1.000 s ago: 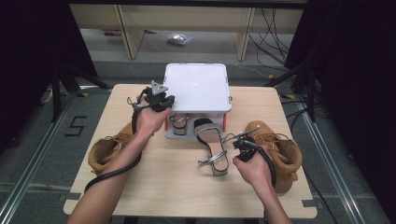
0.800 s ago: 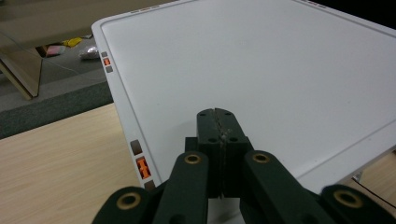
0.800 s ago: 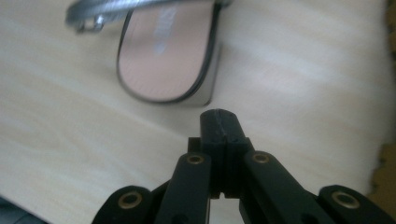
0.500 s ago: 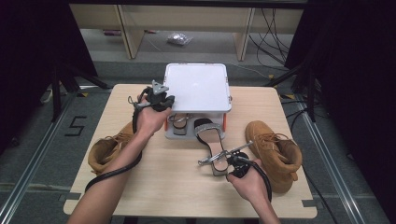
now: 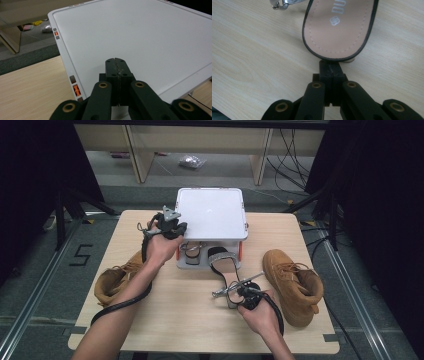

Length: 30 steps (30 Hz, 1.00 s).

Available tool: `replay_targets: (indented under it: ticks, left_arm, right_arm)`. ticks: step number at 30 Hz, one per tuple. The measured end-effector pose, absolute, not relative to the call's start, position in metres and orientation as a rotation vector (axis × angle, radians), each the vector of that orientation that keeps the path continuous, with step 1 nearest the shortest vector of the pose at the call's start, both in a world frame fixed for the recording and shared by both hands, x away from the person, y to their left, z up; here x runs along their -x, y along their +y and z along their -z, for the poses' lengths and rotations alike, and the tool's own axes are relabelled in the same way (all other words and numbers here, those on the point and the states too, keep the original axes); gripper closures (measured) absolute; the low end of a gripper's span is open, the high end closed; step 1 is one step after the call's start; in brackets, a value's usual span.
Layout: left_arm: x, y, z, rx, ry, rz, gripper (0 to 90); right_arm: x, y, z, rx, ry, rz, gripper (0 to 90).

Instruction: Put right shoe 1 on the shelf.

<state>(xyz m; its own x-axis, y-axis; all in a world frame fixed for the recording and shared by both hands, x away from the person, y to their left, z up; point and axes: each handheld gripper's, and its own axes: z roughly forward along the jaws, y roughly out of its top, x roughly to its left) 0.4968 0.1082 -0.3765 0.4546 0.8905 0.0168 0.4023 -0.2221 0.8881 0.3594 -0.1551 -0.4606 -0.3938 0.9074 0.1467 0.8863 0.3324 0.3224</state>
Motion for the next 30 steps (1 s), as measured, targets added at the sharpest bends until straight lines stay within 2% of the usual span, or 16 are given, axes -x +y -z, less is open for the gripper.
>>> replay_targets:
  ticks: [15, 30]
  left_arm:
    - [-0.497, 0.108, 0.376, -1.823, 1.091, -0.694, 89.5]
    - [-0.497, 0.108, 0.376, -1.834, 1.089, -0.697, 89.5]
  right_arm:
    - [-0.362, -0.147, 0.462, -1.653, 2.532, -0.526, 90.0]
    - [-0.382, -0.129, 0.46, -1.522, 2.561, -0.587, 90.0]
